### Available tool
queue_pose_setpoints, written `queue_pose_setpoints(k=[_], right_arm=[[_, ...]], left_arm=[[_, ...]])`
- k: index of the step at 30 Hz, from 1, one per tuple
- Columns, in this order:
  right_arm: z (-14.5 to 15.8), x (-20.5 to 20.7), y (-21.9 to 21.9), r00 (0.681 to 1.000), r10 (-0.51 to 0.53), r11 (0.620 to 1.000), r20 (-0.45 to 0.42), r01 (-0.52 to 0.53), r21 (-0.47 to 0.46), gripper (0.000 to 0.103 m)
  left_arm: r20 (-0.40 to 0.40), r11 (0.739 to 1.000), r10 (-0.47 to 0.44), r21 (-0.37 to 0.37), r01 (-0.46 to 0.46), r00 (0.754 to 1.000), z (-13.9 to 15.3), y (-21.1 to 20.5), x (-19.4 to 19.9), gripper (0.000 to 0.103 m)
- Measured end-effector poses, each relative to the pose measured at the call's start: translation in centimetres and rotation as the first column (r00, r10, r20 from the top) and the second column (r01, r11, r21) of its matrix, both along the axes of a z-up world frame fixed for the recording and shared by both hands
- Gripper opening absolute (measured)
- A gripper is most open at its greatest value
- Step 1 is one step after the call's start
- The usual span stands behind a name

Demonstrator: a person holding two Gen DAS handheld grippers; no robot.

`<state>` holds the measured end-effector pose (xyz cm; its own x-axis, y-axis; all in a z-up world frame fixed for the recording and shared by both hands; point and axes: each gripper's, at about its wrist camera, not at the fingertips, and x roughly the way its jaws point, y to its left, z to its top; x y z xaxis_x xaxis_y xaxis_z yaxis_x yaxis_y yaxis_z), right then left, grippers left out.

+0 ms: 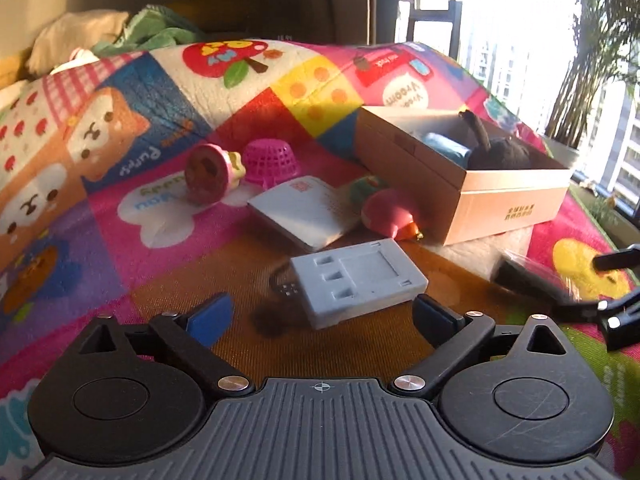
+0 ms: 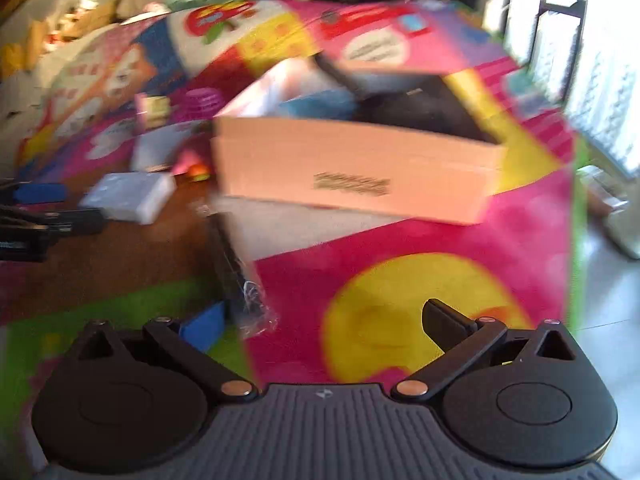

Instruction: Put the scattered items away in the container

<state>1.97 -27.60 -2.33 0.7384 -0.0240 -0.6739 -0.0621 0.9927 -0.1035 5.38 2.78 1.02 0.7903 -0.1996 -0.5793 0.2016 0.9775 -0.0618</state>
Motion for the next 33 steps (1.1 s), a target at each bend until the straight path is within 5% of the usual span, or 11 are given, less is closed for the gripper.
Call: queue_pose_setpoints(k=[2, 4, 8, 12, 15, 17, 22, 27, 33], right_arm=[[-0.3, -0.6, 0.3, 0.987, -0.117, 0.966, 0.107, 0.139, -0.220, 0.103], [-0.1, -1.3, 0.8, 0.972, -0.130, 0.928, 0.197, 0.190, -0.321, 0.103], [1.5, -2.2, 2.0, 0.984, 0.013, 0.986, 0.176, 0.017, -0.167, 0.103], [1.4, -0.9, 3.2, 0.987, 0.117, 0.990, 0.113, -0.107, -0.087, 0.103], [3.3, 0.3, 2.0, 0.974, 0.059, 0.997, 0.217, -0.045, -0.069, 0.103], [4.9, 2.2, -1.1, 0.965, -0.049, 0.998, 0.257, 0.039, 0.045, 0.103], [4.2, 7.8, -8.7, 0.920, -0.338, 0.909, 0.200, 0.263, 0.324, 0.103], [2.0, 11.4, -9.1, 0.965, -0.252, 0.849, 0.068, 0.187, 0.494, 0.103], [2.6, 10.6, -4.3, 0.975, -0.136, 0.947, 0.177, 0.075, 0.311, 0.103]], left_arm=[[-0.011, 1.000, 0.004, -0.017, -0.005, 1.000, -0.1, 0.2, 0.2, 0.100], [-0.024, 1.000, 0.009, -0.029, -0.010, 1.000, -0.2, 0.3, 0.4, 0.101], [-0.033, 0.999, 0.014, -0.043, -0.015, 0.999, -0.3, 0.5, 0.5, 0.101], [-0.037, 0.999, 0.022, -0.046, -0.023, 0.999, -0.3, 0.5, 0.5, 0.101], [-0.032, 0.999, 0.023, -0.045, -0.025, 0.999, -0.3, 0.5, 0.4, 0.101], [-0.034, 0.999, 0.024, -0.048, -0.026, 0.999, -0.3, 0.5, 0.4, 0.101], [-0.045, 0.998, 0.030, -0.055, -0.032, 0.999, -0.4, 0.7, 0.6, 0.101], [-0.053, 0.997, 0.030, -0.064, -0.034, 0.998, -0.5, 0.8, 0.7, 0.102], [-0.053, 0.997, 0.029, -0.070, -0.033, 0.998, -0.5, 0.8, 0.7, 0.102]])
